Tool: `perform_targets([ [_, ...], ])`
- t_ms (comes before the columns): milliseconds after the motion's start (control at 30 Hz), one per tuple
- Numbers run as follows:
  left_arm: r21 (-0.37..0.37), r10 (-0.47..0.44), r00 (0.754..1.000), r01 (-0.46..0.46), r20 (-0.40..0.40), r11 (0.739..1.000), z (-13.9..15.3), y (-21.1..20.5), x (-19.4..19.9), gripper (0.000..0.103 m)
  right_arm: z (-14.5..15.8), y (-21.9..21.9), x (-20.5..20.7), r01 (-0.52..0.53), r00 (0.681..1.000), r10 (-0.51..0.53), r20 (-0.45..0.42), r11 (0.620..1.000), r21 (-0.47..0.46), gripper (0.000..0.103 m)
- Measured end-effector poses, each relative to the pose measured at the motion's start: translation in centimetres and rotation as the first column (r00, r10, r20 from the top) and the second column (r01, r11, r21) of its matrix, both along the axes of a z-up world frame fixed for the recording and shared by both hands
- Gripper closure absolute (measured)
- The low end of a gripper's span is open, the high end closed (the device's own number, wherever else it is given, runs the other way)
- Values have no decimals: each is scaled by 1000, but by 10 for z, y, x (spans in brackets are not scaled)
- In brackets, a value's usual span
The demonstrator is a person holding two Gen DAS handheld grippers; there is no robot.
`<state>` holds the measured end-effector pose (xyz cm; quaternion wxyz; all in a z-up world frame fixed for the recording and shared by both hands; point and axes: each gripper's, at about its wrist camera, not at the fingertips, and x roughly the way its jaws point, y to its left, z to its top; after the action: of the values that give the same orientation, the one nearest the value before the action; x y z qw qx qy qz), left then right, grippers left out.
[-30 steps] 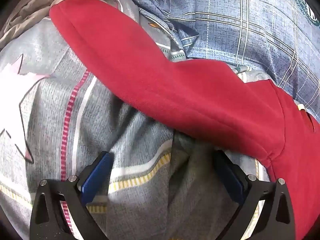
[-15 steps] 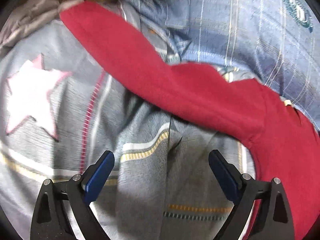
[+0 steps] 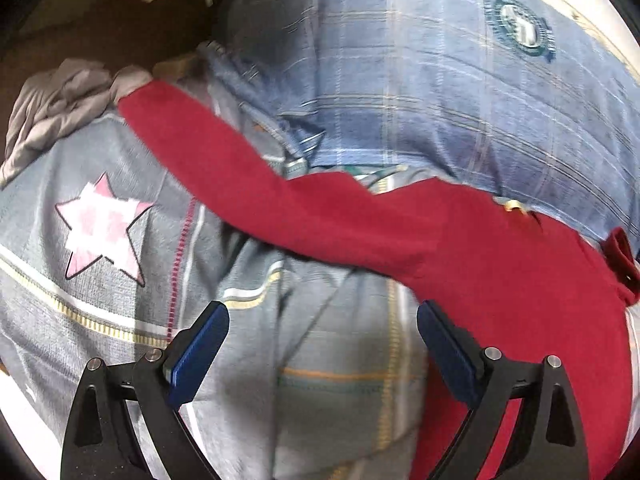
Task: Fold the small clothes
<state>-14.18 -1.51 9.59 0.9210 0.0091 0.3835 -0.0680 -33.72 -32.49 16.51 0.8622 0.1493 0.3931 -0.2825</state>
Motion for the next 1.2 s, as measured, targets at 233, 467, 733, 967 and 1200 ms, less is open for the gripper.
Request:
perform_targets([
  [233,18,-63,998,63,8,998,13,-26,-6,7,38,33,16,-111,989,108,100,994,19,0],
  [467,80,-97,994,94,41,992,33,-48,3,7,-24,66,106,-171,982,167,87,985,38,0],
  [733,73,-67,997,64,27,995,24,-54,29,7,-85,99,200,-265,963,264,48,964,20,0],
  [967,87,-33,999,35,-24,996,-8,-62,59,8,-114,106,234,-299,954,300,18,953,-57,0],
  [1200,91,-15,999,18,-32,996,-17,-68,82,8,-138,95,243,-296,955,296,9,955,4,1],
])
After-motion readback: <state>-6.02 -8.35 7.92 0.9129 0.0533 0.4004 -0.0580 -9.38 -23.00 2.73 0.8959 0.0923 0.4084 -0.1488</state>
